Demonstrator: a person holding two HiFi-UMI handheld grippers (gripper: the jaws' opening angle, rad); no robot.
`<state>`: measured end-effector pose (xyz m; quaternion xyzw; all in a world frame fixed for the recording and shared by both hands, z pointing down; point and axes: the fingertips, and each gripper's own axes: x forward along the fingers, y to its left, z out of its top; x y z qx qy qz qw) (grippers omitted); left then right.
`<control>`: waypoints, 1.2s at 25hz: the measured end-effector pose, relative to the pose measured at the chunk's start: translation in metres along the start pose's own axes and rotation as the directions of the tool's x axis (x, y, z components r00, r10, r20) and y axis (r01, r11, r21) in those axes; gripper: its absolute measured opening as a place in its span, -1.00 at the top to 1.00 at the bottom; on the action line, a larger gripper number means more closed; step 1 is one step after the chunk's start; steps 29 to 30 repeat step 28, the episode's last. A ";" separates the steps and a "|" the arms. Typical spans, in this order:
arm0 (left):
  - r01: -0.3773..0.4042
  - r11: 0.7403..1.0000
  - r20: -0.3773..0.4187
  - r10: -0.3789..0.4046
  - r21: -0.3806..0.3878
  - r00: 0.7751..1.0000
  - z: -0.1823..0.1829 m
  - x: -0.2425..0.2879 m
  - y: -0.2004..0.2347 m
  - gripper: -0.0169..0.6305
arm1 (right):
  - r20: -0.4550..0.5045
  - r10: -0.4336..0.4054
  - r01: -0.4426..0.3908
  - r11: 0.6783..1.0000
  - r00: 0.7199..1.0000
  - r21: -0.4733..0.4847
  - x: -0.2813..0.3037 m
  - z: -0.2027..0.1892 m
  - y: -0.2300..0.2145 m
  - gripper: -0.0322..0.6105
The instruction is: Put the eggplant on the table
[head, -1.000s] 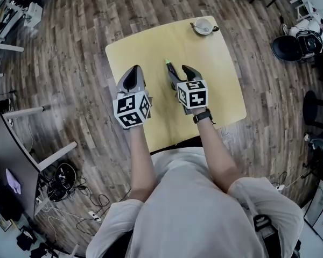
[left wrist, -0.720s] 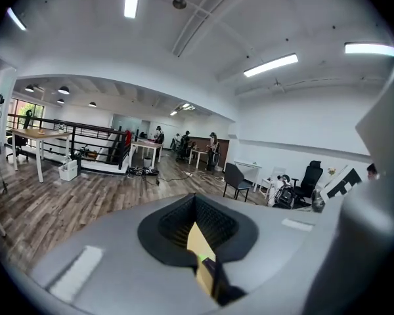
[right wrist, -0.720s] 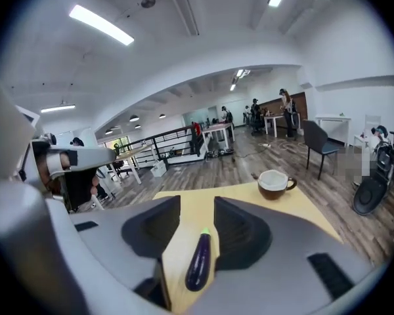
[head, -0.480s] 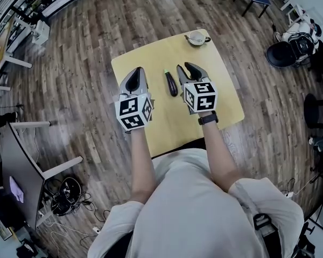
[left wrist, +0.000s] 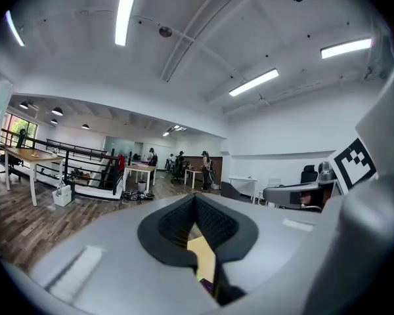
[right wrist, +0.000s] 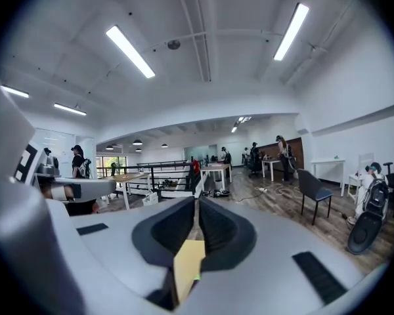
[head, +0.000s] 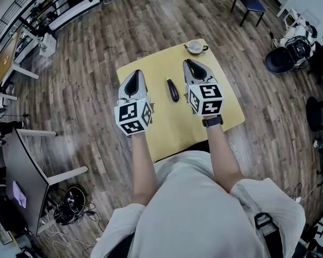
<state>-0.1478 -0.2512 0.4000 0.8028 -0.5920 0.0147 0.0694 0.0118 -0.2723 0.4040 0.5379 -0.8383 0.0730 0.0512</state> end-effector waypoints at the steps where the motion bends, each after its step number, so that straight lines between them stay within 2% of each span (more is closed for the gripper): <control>1: 0.000 1.000 0.008 0.000 0.005 1.000 0.004 -0.004 0.000 0.92 | 0.016 -0.006 0.006 1.000 1.000 -0.004 -0.004 0.006 0.001 0.82; 9: -0.017 0.999 0.053 0.015 0.037 0.999 0.025 -0.021 0.009 0.92 | 0.096 -0.027 0.034 0.997 0.995 -0.068 -0.025 0.037 0.009 0.87; 15: -0.032 0.999 0.068 0.030 0.036 0.997 0.031 -0.031 0.008 0.92 | 0.100 -0.041 0.050 0.995 0.994 -0.088 -0.040 0.040 0.002 0.87; 22: -0.017 1.000 0.075 0.017 0.003 0.997 0.029 -0.036 0.008 0.92 | 0.081 -0.035 0.048 0.987 0.996 -0.155 -0.048 0.042 0.018 0.87; 25: -0.006 1.000 0.053 0.008 -0.028 0.999 0.017 -0.033 0.006 0.92 | 0.063 -0.033 0.044 0.983 0.997 -0.180 -0.054 0.037 0.019 0.87; 28: 0.033 0.998 -0.027 -0.035 -0.058 0.999 -0.009 -0.020 -0.003 0.92 | 0.046 -0.017 0.026 0.982 0.999 -0.187 -0.061 0.030 0.017 0.87; 30: 0.033 0.998 -0.027 -0.035 -0.058 0.999 -0.009 -0.020 -0.003 0.92 | 0.046 -0.017 0.026 0.982 0.999 -0.187 -0.061 0.030 0.017 0.87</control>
